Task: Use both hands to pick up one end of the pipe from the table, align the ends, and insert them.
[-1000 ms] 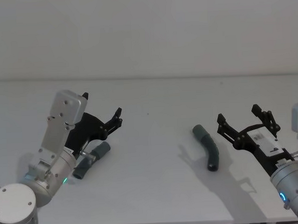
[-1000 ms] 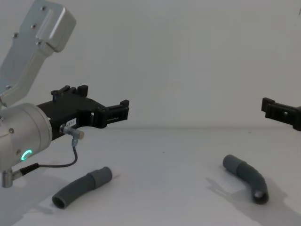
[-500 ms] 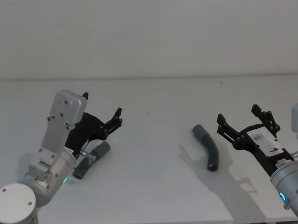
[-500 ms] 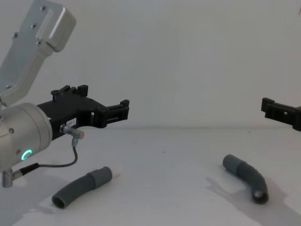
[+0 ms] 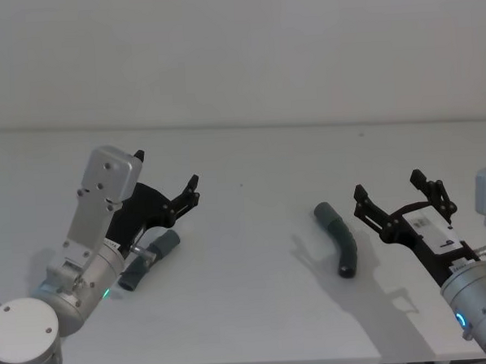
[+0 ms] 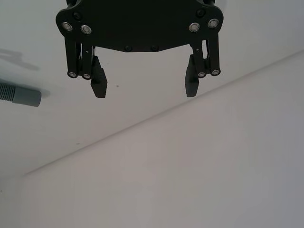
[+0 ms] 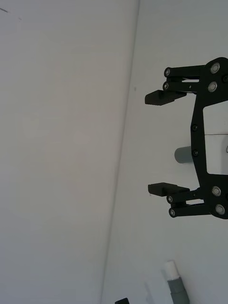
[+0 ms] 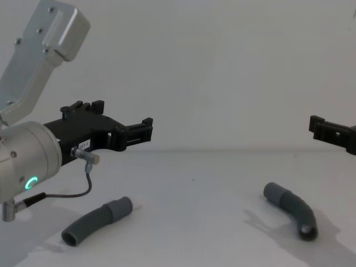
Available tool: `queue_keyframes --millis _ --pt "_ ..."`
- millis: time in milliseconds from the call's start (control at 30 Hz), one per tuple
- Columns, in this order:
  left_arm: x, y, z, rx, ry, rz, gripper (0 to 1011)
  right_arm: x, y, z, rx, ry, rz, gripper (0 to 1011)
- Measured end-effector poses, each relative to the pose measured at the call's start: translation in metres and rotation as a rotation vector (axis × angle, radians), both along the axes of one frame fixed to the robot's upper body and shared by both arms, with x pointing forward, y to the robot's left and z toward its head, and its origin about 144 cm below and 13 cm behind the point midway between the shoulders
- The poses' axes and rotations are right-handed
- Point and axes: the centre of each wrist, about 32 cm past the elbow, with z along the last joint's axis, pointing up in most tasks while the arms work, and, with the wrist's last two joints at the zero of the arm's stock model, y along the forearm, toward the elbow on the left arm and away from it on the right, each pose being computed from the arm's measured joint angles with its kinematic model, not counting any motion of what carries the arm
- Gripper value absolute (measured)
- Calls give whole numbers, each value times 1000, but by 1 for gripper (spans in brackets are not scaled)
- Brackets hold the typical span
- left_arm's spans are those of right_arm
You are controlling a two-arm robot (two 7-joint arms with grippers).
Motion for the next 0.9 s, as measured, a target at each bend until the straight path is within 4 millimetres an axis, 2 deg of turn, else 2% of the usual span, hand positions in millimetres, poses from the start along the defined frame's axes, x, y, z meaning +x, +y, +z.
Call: queue_keyframes --millis 500,900 --pt "0 -1 4 20 31 3 1002 0 0 0 0 0 0 1001" --pt "-3 3 16 99 158 30 1002 0 0 0 0 0 0 1001"
